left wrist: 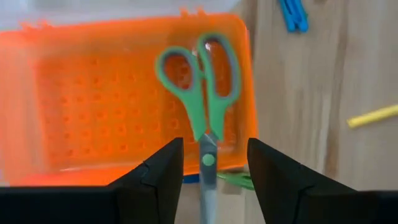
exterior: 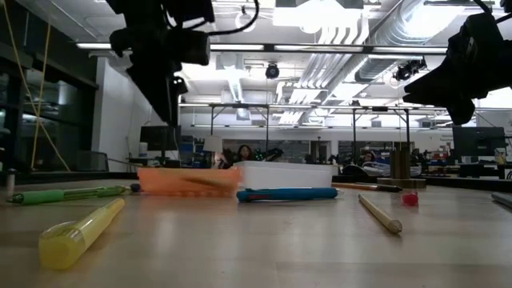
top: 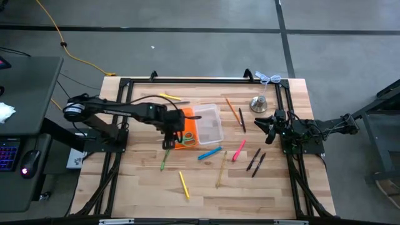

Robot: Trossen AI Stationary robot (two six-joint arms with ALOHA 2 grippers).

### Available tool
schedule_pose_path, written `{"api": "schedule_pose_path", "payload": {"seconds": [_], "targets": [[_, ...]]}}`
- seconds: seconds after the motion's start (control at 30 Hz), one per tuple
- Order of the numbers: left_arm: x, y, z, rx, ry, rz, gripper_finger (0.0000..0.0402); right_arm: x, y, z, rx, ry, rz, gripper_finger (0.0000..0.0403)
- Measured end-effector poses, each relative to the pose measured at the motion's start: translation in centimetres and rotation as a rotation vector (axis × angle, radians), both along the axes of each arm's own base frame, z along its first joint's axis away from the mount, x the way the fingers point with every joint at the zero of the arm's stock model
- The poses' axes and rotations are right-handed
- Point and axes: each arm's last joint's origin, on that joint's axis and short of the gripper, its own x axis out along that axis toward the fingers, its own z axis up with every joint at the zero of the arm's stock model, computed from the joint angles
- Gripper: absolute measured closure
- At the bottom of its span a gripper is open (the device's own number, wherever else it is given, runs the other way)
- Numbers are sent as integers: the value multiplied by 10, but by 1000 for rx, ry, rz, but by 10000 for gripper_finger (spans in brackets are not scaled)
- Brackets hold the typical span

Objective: Pick & place school supplies into a supply box
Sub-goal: Put the green scissors into the supply box

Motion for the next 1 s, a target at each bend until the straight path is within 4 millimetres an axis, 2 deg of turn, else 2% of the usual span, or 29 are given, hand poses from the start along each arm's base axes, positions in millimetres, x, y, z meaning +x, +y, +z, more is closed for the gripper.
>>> {"api": "schedule_pose_path", "payload": {"seconds": [0.73,1.0], "targets": [[27,1,-50,0,120,-54,195,0,0,0,-1,5,0,320],[29,2,-58,27,155,-38,195,0,0,0,-1,5,1,320]]}}
